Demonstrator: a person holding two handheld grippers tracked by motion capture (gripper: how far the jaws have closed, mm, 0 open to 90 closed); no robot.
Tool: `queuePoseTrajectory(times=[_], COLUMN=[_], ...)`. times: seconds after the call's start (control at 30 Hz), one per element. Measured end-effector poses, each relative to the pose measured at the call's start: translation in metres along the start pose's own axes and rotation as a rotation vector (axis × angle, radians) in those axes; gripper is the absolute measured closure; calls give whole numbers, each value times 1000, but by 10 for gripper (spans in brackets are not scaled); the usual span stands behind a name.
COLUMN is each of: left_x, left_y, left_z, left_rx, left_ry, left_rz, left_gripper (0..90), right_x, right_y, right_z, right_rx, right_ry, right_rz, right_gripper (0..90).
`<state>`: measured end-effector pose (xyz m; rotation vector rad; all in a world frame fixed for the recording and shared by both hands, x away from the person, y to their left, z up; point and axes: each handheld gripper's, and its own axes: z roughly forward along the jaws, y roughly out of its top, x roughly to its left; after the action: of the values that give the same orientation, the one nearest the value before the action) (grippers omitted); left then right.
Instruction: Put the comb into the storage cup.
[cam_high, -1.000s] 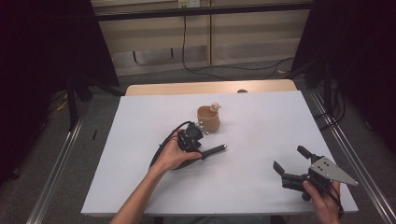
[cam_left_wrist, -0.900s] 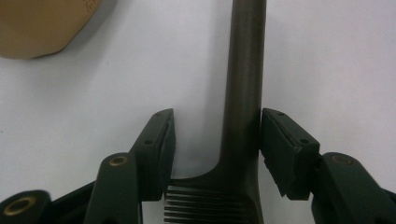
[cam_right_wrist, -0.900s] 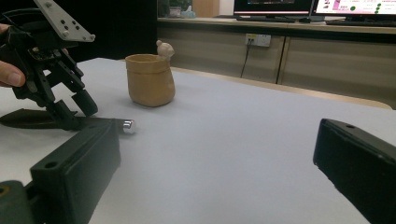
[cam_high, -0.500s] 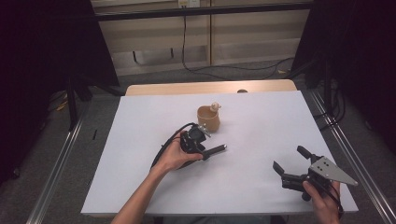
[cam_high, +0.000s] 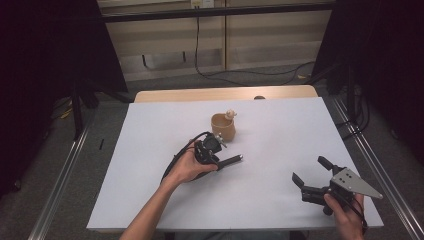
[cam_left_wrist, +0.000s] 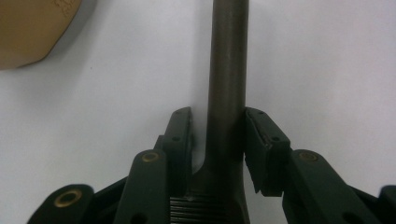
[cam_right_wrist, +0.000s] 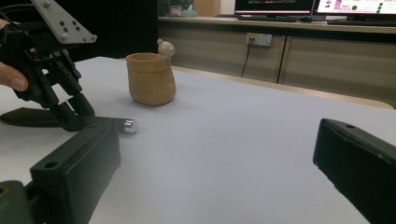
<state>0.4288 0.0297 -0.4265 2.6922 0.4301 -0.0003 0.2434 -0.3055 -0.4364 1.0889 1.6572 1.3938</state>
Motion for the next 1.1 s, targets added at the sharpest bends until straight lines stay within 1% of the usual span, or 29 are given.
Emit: queuePoseTrajectory(times=[0.03, 0.07, 0.17, 0.3, 0.43, 0.47, 0.53, 0.63, 0.67, 0.73, 0.77, 0.87, 0.9, 0.93, 0.97, 1.1], left_x=[0, -1, -1, -1, -1, -2, -1, -1, 1, 1, 0, -1, -1, 0, 2, 1], left_y=[0, 1, 2, 2, 3, 4, 4, 3, 2, 2, 2, 3, 3, 2, 1, 0], left_z=[0, 0, 0, 0, 1, 0, 0, 0, 0, 0, 0, 0, 0, -1, -1, -3], left_rx=[0, 13, 18, 21, 27, 34, 37, 28, 21, 19, 19, 21, 18, 15, 4, 11], left_ry=[0, 4, 0, -6, 0, -13, -13, -16, -27, -27, -20, -13, -17, -22, -35, -42], left_rz=[0, -7, -7, -11, -12, -6, -8, -10, -14, -8, -2, -6, -16, -18, -28, -28], left_gripper=[640, 644, 671, 673, 675, 701, 715, 727, 727, 728, 729, 729, 729, 730, 730, 730], right_x=[0, 0, 0, 0, 0, 0, 0, 1, 0, 0, 0, -1, -1, -1, 0, 0], right_y=[0, 0, 0, 0, 0, 0, 0, 0, 0, 0, 0, 0, 0, 0, 0, 0], right_z=[0, 0, 0, 0, 0, 0, 0, 0, 0, -1, -1, -1, 0, 0, 0, 0], right_rx=[0, 1, -1, 0, 1, 1, 0, 0, 1, 1, 1, 2, 2, 2, 2, 1], right_ry=[0, -1, 1, 2, 1, 1, 2, 2, 2, 1, 1, 0, 1, 3, 2, 1], right_rz=[0, 1, -2, 1, 2, 0, -1, 1, 1, 1, 1, 1, -2, -1, -3, -1], right_gripper=[3, 3, 3, 3, 3, 3, 3, 3, 3, 3, 3, 3, 3, 3, 3, 3])
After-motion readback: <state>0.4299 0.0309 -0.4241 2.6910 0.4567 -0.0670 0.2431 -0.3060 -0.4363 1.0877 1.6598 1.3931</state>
